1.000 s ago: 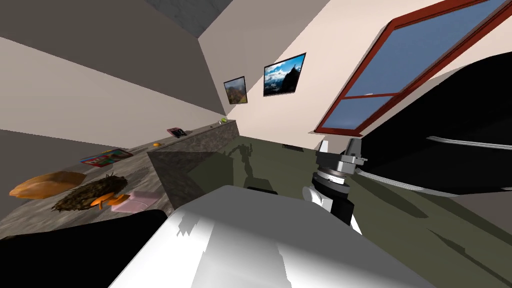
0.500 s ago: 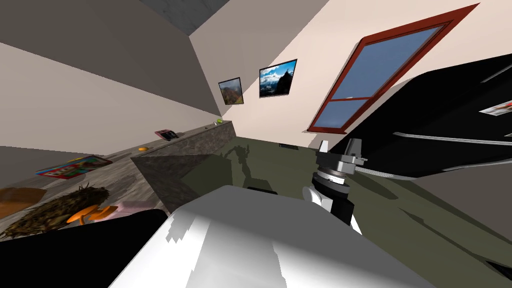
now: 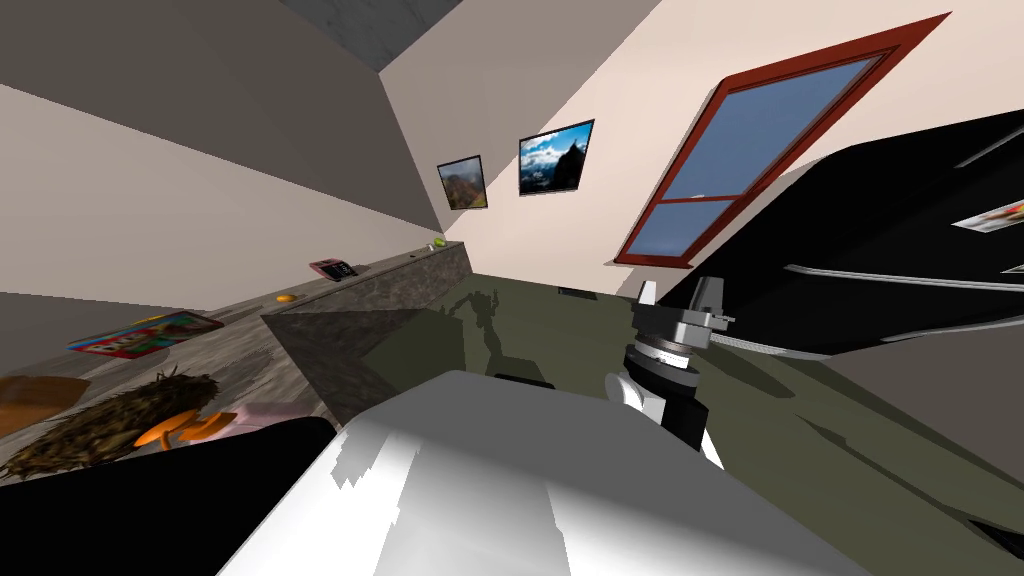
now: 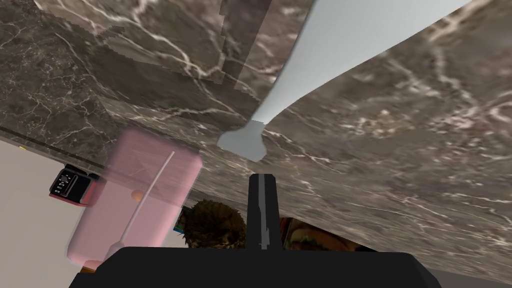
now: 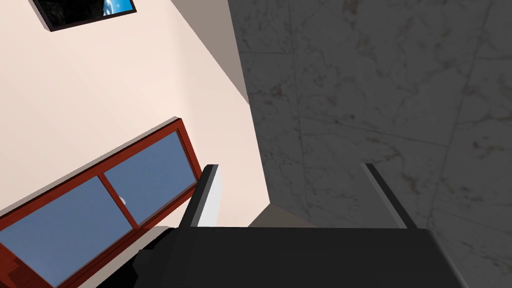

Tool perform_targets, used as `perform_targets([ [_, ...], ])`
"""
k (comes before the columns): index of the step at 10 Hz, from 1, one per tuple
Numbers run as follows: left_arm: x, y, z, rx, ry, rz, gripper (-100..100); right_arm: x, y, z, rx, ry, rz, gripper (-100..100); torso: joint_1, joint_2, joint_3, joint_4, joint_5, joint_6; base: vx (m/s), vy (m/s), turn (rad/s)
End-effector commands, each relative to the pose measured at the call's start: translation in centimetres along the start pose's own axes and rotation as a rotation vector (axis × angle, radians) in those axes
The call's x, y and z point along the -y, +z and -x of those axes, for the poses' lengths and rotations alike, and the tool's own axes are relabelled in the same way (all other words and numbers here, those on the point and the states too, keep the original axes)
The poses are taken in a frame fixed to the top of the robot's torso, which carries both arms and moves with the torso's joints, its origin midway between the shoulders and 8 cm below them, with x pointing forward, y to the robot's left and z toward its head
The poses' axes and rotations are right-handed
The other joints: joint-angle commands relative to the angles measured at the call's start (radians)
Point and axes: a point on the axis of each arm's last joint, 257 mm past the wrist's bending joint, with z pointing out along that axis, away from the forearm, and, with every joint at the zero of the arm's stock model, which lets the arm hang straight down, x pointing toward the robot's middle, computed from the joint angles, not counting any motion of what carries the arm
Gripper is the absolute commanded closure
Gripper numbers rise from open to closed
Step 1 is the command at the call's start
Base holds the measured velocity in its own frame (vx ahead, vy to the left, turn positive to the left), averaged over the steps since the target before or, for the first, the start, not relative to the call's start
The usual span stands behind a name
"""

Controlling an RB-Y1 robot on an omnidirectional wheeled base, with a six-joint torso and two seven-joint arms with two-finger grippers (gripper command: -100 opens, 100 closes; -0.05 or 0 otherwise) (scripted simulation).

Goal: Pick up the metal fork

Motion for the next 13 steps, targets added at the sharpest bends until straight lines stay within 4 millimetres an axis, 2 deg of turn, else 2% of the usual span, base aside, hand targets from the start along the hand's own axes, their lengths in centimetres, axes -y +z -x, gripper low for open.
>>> perform_targets([
  [1,0.0,0.0,0.0,0.0,0.0,0.0,100,0.0,0.0,0.0,0.0,0.0,0.0,0,0.0,0.0,0.0,0.0,0.0,0.0,0.0,0.0,0.0],
  [2,0.0,0.0,0.0,0.0,0.0,0.0,100,0.0,0.0,0.0,0.0,0.0,0.0,0,0.0,0.0,0.0,0.0,0.0,0.0,0.0,0.0,0.0],
  [4,0.6,-0.2,-0.3,-0.024,0.013,-0.002,-100,0.0,0.0,0.0,0.0,0.0,0.0,0,0.0,0.0,0.0,0.0,0.0,0.0,-0.016,0.001,-0.069],
  [13,2.7,-1.5,-3.0,-0.168,0.069,0.019,-100,0.0,0.0,0.0,0.0,0.0,0.0,0,0.002,0.005,0.003,0.001,0.0,0.0,-0.078,0.019,-0.121],
])
